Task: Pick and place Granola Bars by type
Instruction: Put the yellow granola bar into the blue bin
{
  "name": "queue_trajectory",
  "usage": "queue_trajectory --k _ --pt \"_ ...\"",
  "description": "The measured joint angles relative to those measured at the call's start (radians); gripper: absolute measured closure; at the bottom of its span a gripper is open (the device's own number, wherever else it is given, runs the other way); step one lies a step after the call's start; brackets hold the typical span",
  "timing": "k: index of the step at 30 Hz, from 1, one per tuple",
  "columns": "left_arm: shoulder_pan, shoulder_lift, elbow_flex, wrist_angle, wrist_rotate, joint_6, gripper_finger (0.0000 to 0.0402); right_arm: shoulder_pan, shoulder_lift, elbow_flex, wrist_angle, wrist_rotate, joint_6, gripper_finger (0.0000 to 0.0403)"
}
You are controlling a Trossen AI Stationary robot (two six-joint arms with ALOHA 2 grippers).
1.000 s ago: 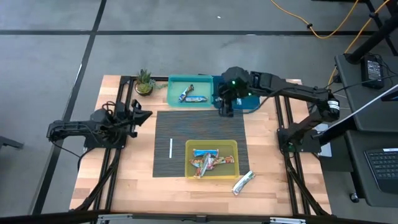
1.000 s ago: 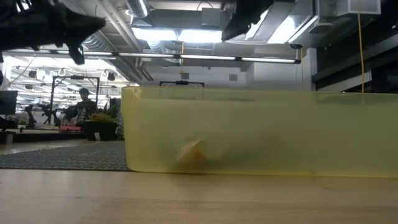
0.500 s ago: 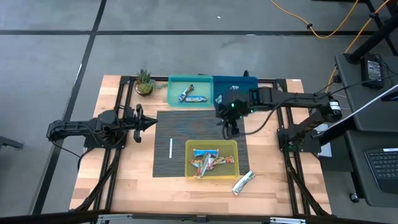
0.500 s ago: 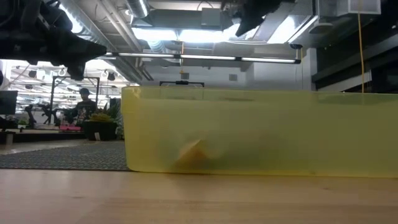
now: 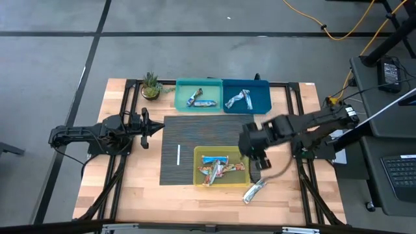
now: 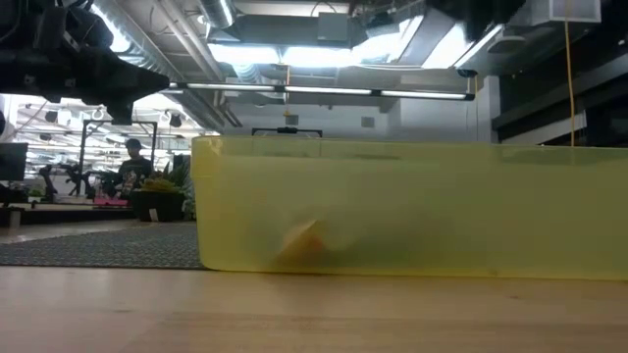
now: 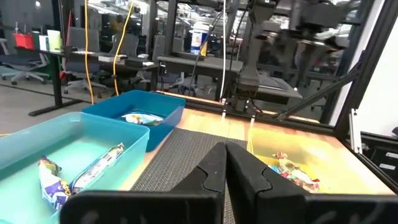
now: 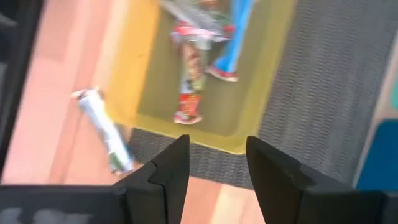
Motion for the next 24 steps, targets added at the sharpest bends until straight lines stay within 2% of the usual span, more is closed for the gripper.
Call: queue_trajectory --k 9,13,20,24 --pt "0.0 0.0 0.0 0.0 0.0 0.0 0.0395 0.182 0.0 -0.026 0.023 0.0 0.064 0.0243" --pt "0.0 0.0 0.0 0.0 0.001 0.0 0.0394 0.251 0.001 -0.111 0.051 0.0 0.106 0.0243" --pt "0.0 0.0 0.0 0.0 0.001 0.0 0.0397 0.342 0.002 -0.288 0.234 -0.002 0.239 0.0242" --pt "0.0 0.0 0.0 0.0 0.001 0.0 0.0394 0.368 0.002 -0.356 0.326 -0.003 0.327 0.0227"
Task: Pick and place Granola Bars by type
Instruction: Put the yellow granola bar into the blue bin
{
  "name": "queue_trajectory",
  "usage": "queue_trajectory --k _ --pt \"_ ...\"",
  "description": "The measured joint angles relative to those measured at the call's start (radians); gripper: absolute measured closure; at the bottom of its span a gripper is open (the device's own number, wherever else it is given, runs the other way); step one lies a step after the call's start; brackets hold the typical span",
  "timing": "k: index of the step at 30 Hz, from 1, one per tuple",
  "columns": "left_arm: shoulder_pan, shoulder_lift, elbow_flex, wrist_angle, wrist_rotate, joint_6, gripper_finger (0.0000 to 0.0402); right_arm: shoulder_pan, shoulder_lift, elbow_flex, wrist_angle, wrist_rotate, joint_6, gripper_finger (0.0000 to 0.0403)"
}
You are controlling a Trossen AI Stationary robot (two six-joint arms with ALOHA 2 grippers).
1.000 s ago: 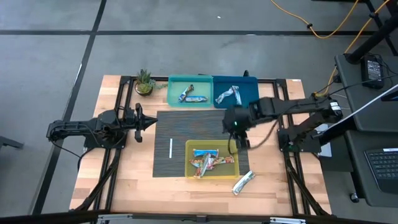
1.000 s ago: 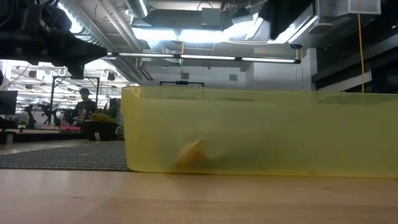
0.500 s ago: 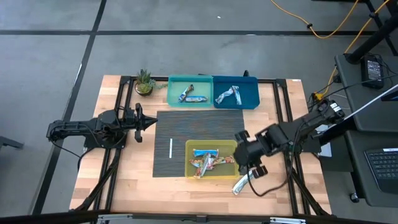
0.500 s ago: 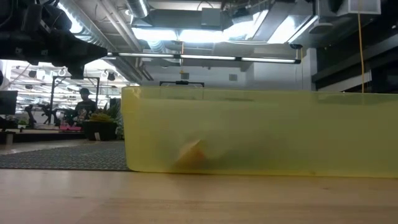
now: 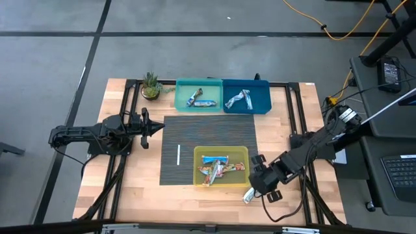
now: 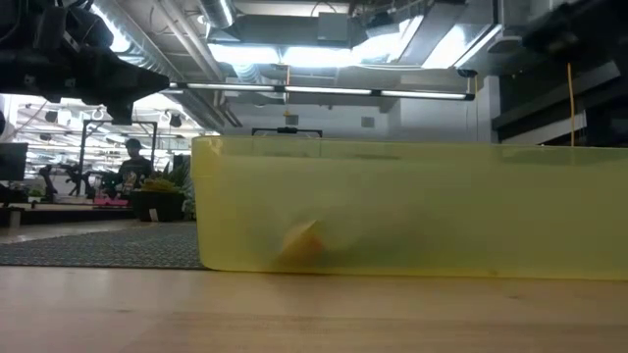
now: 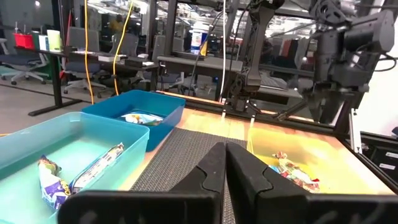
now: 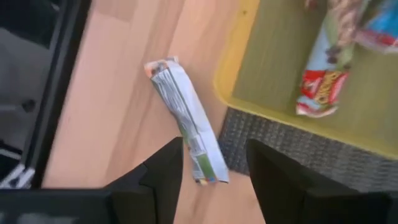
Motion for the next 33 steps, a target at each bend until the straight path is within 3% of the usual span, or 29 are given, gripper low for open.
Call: queue_trajectory --k 12,25,33 --pt "0.0 0.0 0.0 0.0 0.0 0.0 0.0395 0.014 0.0 -0.173 0.18 0.0 0.114 0.0123" --pt "0.0 0.0 0.0 0.0 0.0 0.0 0.0394 0.014 0.002 -0.309 0.339 -0.026 0.123 0.0127" --pt "0.0 0.0 0.0 0.0 0.0 0.0 0.0398 0.014 0.05 -0.333 0.343 -0.045 0.144 0.0128"
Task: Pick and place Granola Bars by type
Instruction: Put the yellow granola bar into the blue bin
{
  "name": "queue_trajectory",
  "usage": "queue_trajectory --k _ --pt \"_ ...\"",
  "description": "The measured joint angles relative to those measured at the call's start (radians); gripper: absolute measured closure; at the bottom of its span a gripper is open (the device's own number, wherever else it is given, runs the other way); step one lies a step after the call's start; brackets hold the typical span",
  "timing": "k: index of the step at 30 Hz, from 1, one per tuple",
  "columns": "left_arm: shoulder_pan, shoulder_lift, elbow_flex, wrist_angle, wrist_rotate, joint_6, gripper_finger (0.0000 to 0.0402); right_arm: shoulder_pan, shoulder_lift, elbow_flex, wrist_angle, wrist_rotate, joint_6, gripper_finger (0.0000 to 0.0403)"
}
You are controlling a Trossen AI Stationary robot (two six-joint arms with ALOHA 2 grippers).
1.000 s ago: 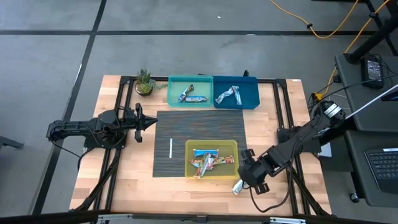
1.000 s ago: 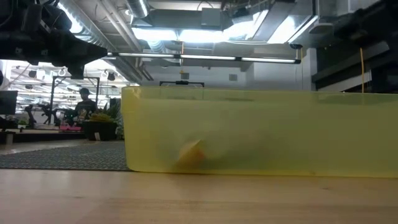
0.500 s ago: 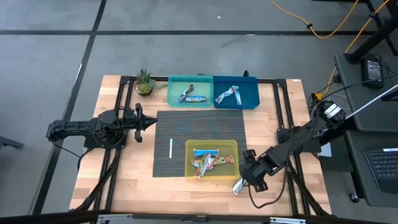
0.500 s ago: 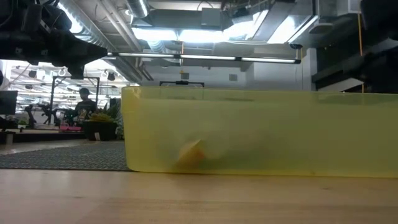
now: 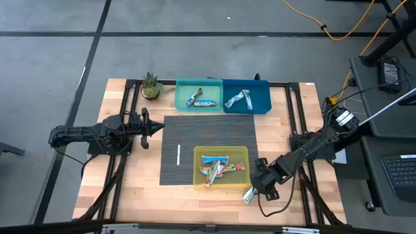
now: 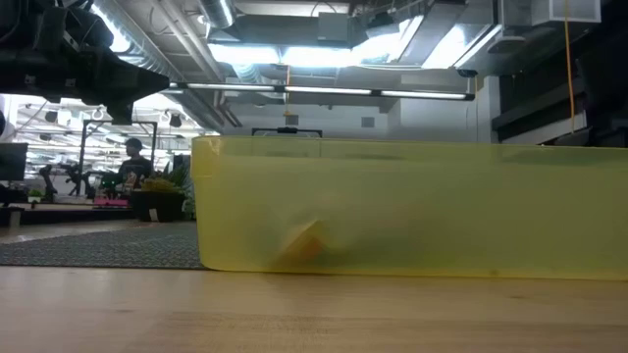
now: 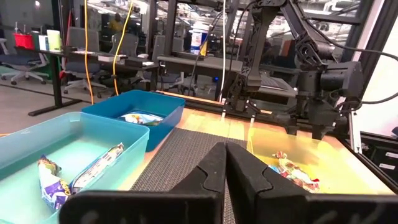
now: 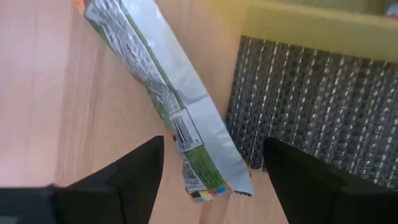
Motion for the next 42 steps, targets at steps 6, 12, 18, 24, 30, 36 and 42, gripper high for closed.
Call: queue_trajectory --k 6,12,18,24,30,36,42 --pt "0.0 0.0 0.0 0.0 0.0 0.0 0.0394 0.0 0.055 0.001 0.033 0.002 0.0 0.0128" --pt "0.0 0.0 0.0 0.0 0.0 0.0 0.0397 0.0 0.077 0.005 0.045 0.01 0.009 0.0128" --pt "0.0 0.0 0.0 0.0 0.0 0.0 0.0394 0.0 0.079 0.004 0.045 0.009 0.025 0.0128" --pt "0.0 0.0 0.0 0.0 0.0 0.0 0.0397 0.0 0.08 0.002 0.044 0.008 0.026 0.0132" --pt "0.0 0.0 0.0 0.0 0.0 0.0 0.0395 -0.001 0.082 0.021 0.017 0.009 0.048 0.0175" --pt "0.0 0.0 0.0 0.0 0.0 0.0 0.0396 -0.001 0.085 0.04 -0.01 -0.005 0.052 0.0239" --pt "0.0 0.0 0.0 0.0 0.0 0.0 0.0395 -0.001 0.085 0.04 -0.014 -0.025 0.08 0.0286"
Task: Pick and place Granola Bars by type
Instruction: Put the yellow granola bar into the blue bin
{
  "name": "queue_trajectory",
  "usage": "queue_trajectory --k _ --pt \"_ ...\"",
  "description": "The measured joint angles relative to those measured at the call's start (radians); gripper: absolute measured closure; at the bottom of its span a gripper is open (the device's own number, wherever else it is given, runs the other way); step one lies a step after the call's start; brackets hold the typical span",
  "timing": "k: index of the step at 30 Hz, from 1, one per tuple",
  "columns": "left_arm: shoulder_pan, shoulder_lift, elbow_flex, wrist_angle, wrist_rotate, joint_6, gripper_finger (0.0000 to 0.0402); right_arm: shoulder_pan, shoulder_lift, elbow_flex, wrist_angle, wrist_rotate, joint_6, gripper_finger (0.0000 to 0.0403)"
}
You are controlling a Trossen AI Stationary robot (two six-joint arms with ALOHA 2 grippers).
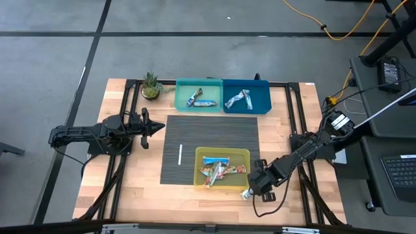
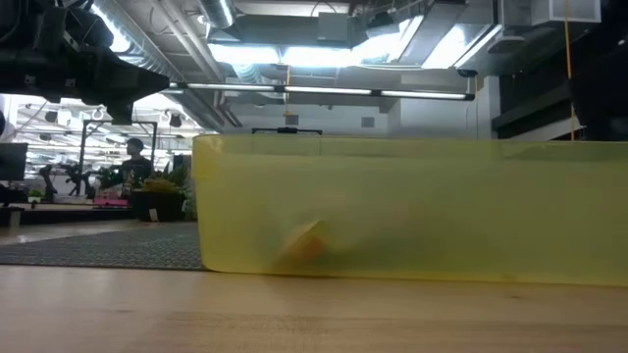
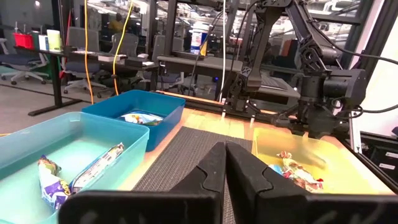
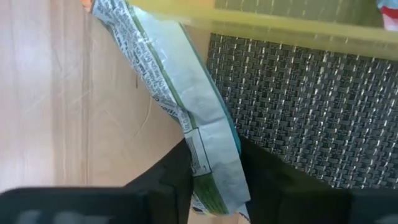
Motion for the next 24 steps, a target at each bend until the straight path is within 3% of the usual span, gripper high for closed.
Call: queue_trajectory --k 14,24 --pt "0.0 0.0 0.0 0.0 0.0 0.0 0.0394 0.0 -0.001 0.003 -0.003 -0.007 0.0 0.0306" --pt "0.0 0.0 0.0 0.0 0.0 0.0 0.0397 0.001 -0.001 0.141 -0.15 0.017 -0.061 0.0307"
